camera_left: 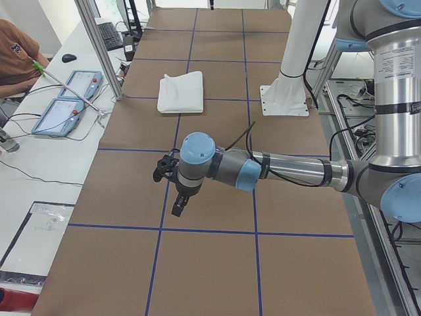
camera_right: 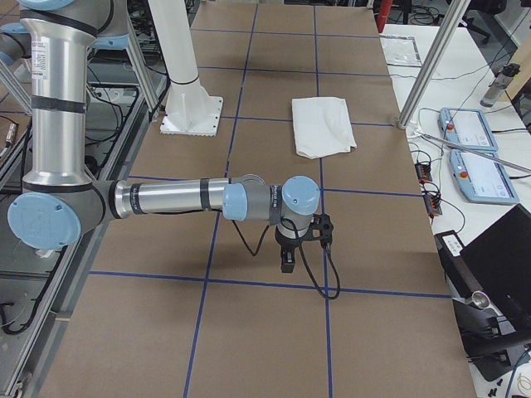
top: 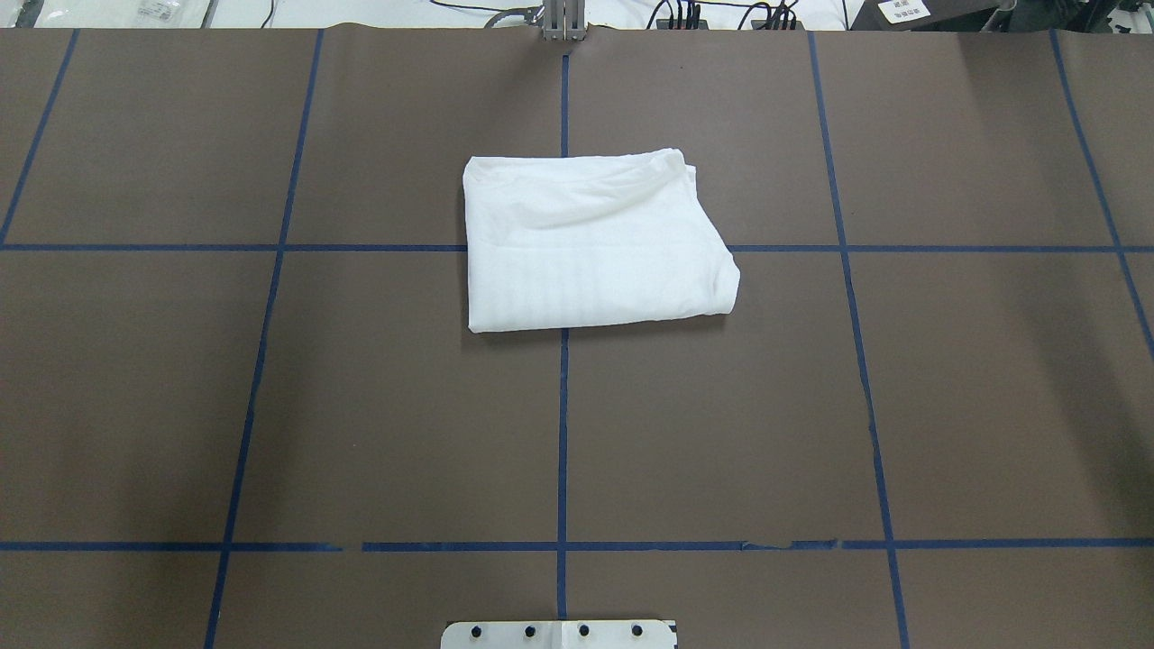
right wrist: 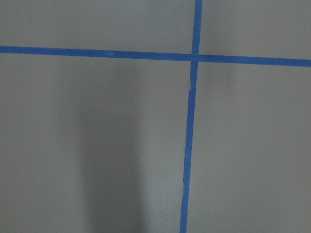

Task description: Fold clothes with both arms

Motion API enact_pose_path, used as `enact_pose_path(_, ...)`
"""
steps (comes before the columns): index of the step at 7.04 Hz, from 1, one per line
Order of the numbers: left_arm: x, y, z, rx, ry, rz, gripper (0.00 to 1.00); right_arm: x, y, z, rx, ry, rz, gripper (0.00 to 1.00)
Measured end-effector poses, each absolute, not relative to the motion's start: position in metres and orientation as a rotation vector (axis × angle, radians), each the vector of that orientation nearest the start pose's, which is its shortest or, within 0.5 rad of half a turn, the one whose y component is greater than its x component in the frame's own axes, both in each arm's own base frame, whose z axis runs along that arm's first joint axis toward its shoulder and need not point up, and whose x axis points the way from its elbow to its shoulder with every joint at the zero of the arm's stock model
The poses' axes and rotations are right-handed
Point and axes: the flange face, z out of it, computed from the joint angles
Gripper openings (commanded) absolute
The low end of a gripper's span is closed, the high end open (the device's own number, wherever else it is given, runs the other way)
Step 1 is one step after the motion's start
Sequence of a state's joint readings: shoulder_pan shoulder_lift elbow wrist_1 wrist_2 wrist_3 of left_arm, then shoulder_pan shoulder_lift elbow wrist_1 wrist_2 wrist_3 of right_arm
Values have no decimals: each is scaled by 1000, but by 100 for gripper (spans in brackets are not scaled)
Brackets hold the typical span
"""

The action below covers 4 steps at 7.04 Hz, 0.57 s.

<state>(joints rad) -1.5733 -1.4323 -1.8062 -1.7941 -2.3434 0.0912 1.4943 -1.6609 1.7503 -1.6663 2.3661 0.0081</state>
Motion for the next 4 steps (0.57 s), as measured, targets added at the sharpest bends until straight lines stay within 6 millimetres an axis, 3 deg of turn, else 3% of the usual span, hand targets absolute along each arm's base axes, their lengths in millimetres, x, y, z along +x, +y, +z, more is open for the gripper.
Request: enact_pose_path(4,-68,-452,576,353,732,204,100,28,-454,630,-57,-791,-55,100)
